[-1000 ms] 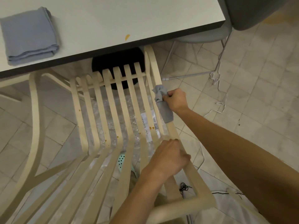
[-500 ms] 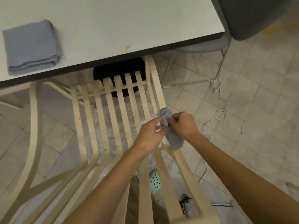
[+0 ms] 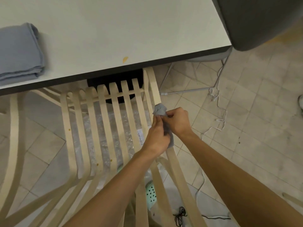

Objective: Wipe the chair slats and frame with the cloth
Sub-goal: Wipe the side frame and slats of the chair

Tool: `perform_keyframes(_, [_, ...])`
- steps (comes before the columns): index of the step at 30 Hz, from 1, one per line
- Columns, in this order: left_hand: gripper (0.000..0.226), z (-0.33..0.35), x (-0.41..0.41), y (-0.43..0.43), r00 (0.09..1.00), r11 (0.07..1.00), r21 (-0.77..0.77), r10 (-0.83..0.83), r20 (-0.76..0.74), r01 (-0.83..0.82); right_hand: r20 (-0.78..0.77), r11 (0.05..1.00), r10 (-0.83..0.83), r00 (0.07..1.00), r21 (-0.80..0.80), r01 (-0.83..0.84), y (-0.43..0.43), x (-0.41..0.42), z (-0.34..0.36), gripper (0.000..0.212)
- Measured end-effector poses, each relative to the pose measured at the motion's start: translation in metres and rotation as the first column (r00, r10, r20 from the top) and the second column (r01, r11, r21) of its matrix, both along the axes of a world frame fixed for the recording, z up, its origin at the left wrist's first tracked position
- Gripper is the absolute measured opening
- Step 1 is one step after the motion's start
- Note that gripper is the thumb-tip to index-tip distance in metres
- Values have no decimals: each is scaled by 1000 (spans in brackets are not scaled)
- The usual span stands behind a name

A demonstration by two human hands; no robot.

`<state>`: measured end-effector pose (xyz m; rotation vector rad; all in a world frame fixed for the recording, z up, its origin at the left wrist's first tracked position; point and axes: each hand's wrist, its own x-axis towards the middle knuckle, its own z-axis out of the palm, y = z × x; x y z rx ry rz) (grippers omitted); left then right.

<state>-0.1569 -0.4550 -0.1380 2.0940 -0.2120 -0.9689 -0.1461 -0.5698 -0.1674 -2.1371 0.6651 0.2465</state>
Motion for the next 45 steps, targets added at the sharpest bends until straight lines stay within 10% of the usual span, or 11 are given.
perform_keyframes(20, [53,-24,141,-6,959,990,105,-114,261,89,130,990,-126,984,-54,133,-8,130,-20,17])
perform_keyframes(45, [24,33,-91,57,961,961,-62,-262,88,268,-186,993,115,976,-14,-120,12,-140,57,58])
